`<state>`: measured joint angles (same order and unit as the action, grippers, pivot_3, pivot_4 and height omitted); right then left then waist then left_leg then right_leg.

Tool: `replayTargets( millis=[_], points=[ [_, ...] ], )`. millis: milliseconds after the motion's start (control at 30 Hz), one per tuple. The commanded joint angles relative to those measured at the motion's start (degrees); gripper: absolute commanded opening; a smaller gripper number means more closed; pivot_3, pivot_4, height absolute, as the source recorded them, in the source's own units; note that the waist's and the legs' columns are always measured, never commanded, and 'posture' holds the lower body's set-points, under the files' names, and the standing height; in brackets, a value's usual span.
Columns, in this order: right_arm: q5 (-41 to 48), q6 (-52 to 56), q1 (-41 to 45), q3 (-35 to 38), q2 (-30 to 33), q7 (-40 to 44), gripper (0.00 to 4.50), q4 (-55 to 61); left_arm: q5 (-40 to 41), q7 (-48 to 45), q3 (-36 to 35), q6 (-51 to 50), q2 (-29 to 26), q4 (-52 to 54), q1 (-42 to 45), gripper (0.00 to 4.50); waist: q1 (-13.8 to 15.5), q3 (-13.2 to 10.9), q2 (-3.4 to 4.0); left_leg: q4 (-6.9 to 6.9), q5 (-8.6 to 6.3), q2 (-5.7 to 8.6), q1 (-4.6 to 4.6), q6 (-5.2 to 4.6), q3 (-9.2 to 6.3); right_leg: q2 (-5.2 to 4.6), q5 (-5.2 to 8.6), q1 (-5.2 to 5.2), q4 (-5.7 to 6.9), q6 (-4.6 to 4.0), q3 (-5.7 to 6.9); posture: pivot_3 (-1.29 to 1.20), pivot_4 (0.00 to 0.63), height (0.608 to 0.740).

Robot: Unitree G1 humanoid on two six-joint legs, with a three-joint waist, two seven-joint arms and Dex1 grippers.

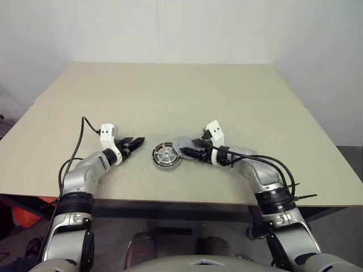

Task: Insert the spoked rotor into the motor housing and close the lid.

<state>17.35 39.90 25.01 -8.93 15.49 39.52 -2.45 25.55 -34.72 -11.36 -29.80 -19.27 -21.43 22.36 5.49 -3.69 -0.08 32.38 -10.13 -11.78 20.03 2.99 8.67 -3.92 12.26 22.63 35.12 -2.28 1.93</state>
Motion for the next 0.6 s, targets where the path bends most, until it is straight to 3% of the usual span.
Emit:
replayTargets(
  millis=[33,300,600],
  points=[
    [-0.9,-3.8,1.6,-1.8,1.4,2.2,2.96,4.1,-0.3,0.4,-0.6,0.1,-0.6,0.5,0.1,3.38,0.0,0.0,0.0,0.0,0.0,0.0,0.0,0.0,0.0,0.0,0.0,0.0,-0.01,0.01,0.0,0.0,0.0,0.74],
    [-7.5,-12.6,2.2,-9.5,5.4,8.0,2.96,2.2,-0.4,0.3,-0.6,0.0,-0.8,0.4,0.1,3.38,0.0,0.0,0.0,0.0,0.0,0.0,0.01,-0.01,0.0,0.0,0.02,-0.01,-0.03,0.04,0.0,0.0,0.0,0.74],
    [-10.4,-21.3,3.7,-12.5,7.1,14.0,2.96,0.2,-0.5,0.4,-0.4,-0.1,-0.9,0.9,-0.6,3.38,0.0,0.0,-0.01,0.02,-0.07,0.0,0.02,-0.11,0.0,-0.01,-0.02,-0.01,-0.05,-0.03,0.0,0.0,0.0,0.74]
  ],
)
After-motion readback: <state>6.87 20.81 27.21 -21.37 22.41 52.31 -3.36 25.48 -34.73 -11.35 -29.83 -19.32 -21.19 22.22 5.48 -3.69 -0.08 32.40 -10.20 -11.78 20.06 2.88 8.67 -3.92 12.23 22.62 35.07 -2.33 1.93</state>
